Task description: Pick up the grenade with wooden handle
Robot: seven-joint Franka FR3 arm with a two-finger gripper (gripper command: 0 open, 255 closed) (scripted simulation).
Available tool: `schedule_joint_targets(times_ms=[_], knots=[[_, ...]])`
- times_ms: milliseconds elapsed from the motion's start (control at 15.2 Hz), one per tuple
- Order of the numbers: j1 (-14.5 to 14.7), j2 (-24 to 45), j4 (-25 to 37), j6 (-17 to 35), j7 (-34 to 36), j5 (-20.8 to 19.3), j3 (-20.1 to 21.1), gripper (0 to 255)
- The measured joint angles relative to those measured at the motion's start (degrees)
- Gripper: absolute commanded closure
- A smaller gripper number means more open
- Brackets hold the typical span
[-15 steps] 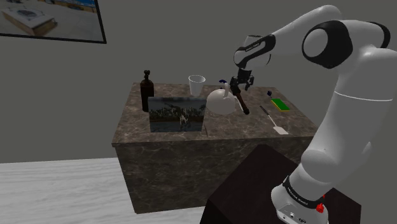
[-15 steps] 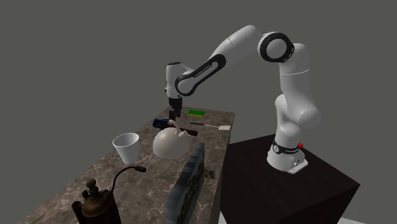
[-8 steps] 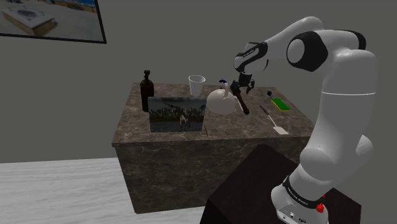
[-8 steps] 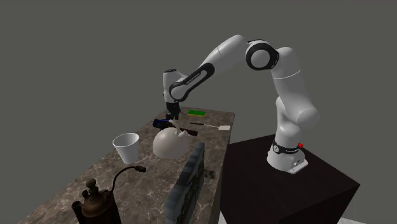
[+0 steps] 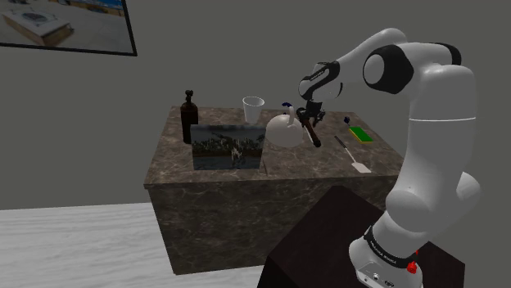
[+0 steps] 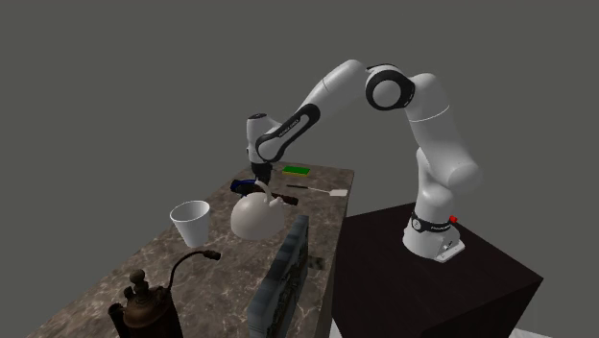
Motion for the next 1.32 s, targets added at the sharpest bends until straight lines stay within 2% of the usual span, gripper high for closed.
schedule_joint_targets(times_ms=[660, 1320], knots=[[0.1, -0.2, 0.0, -0.2, 0.1, -0.1, 0.0, 255], [0.5, -4.1, 1.9, -5.9, 0.4, -1.1, -0.7, 255]])
